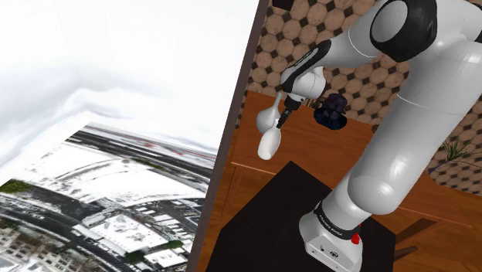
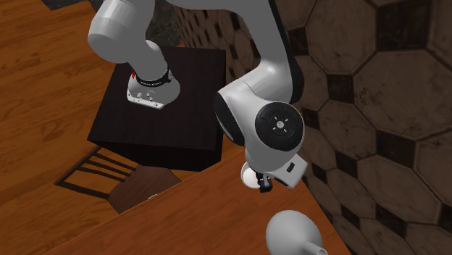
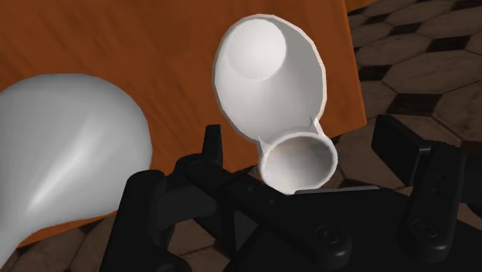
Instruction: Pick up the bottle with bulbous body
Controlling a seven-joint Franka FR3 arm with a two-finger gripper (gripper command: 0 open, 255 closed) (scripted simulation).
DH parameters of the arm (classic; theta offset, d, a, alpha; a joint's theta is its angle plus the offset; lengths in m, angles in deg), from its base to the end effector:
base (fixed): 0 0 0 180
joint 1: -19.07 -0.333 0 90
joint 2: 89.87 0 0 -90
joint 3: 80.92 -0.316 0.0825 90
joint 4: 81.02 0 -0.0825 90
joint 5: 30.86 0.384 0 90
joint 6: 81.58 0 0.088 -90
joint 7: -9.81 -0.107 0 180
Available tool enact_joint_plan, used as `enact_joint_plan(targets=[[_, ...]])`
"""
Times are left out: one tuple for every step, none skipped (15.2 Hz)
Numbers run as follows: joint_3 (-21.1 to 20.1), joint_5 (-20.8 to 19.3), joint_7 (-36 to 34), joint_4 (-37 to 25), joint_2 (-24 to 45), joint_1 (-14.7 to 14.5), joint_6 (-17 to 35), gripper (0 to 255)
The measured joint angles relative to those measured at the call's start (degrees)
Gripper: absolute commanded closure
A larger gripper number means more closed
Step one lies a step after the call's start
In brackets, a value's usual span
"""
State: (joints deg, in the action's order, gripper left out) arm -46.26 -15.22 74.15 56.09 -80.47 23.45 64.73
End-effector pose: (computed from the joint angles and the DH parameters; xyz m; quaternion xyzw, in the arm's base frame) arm 0.3864 -0.3224 0.2640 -0.9931 -0.1118 -0.0351 0.0053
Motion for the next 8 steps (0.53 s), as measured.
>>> enact_joint_plan(targets=[[-0.4, 1.1, 0.9, -0.1, 0.9, 0.3, 0.6, 0], [-0.8, 2.2, 1.8, 0.0, 1.7, 0.6, 1.3, 0], [-1.3, 3.4, 2.6, 0.0, 2.7, 0.9, 2.1, 0], [-1.6, 4.1, 3.2, 0.0, 3.3, 1.2, 2.4, 0], [-1.8, 4.4, 3.4, 0.0, 3.5, 1.3, 2.6, 255], [-1.8, 4.6, 3.6, 0.0, 3.6, 1.4, 2.7, 255], [-1.9, 4.7, 3.6, 0.0, 3.7, 1.4, 2.8, 255], [-1.9, 4.7, 3.6, 0.0, 3.7, 1.4, 2.8, 255]])
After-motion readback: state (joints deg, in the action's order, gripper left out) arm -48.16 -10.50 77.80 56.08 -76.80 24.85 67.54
